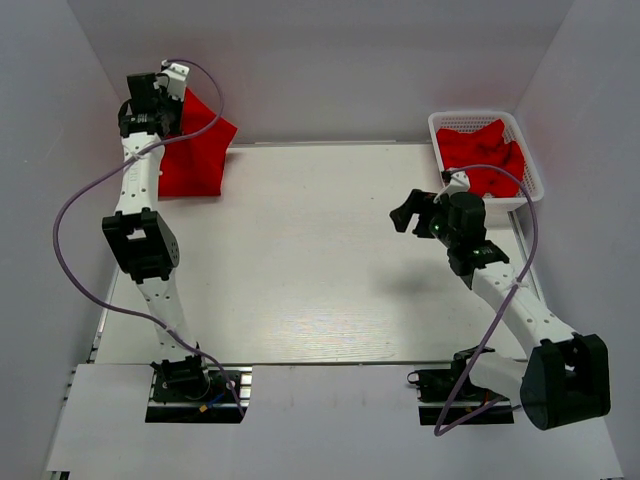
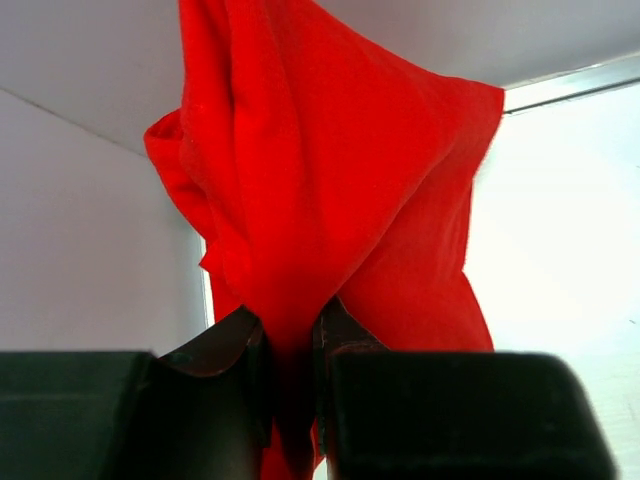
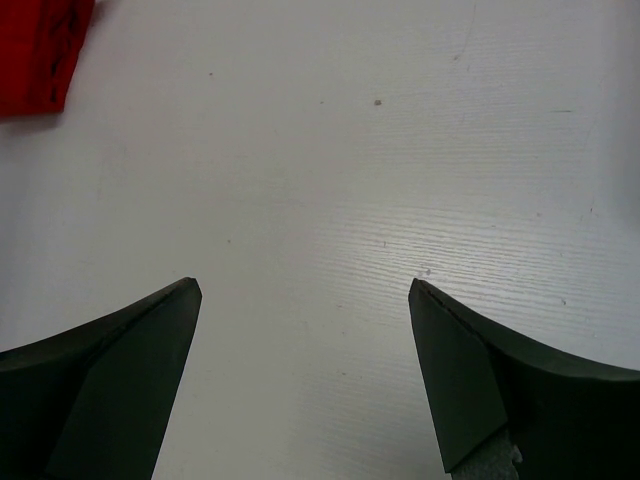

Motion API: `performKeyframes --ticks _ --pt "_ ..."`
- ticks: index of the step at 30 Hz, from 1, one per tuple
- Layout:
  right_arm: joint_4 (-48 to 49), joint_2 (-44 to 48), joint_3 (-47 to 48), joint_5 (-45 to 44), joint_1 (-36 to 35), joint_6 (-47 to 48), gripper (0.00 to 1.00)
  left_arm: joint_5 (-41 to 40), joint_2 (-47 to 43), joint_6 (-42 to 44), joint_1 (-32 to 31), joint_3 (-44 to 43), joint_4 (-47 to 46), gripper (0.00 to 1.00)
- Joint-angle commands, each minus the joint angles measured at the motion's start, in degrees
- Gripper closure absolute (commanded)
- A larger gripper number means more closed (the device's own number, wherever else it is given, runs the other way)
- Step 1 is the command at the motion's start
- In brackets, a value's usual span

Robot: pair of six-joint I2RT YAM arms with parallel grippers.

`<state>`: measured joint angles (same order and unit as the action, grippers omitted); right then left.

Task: Fold and stack the t-shirts
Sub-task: Put the neatly folded tshirt into the corner of the board with the left arm

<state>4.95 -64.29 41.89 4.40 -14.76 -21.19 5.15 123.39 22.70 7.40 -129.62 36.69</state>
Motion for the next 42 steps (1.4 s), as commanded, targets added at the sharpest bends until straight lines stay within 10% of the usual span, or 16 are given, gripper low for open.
performKeyframes --ticks 1,14,16,18,19,34,42 --pt "3.57 -1.18 3.20 0.87 -0.26 -0.69 0.10 1.88 1.22 -1.17 2.00 1.13 -5.13 1.00" --pt "1.99 -3.91 5.84 -0.98 -0.26 -0.69 0.10 -6.36 13.36 -5.82 6.66 -1.25 -9.61 0.85" --pt "1.99 -4.52 6.36 -0.71 -0.35 -0.78 0.10 -11.61 14.16 -8.88 7.36 -1.25 -10.84 0.66" --pt "2.26 -4.70 6.45 -0.80 -0.26 -1.04 0.10 -17.07 14.68 -10.48 7.37 -1.25 -11.54 0.07" --pt "2.08 -5.05 6.54 -0.71 -0.18 -0.96 0.10 -18.49 14.68 -11.44 7.37 -1.86 -11.55 0.00" --pt "-4.51 -5.93 10.14 3.68 -1.41 1.76 0.10 -20.62 2.03 -19.97 6.75 4.99 -10.58 0.00" --pt "-4.51 -7.24 9.70 2.54 -1.41 3.70 0.10 -14.73 9.57 -22.35 7.98 0.62 -11.38 0.00"
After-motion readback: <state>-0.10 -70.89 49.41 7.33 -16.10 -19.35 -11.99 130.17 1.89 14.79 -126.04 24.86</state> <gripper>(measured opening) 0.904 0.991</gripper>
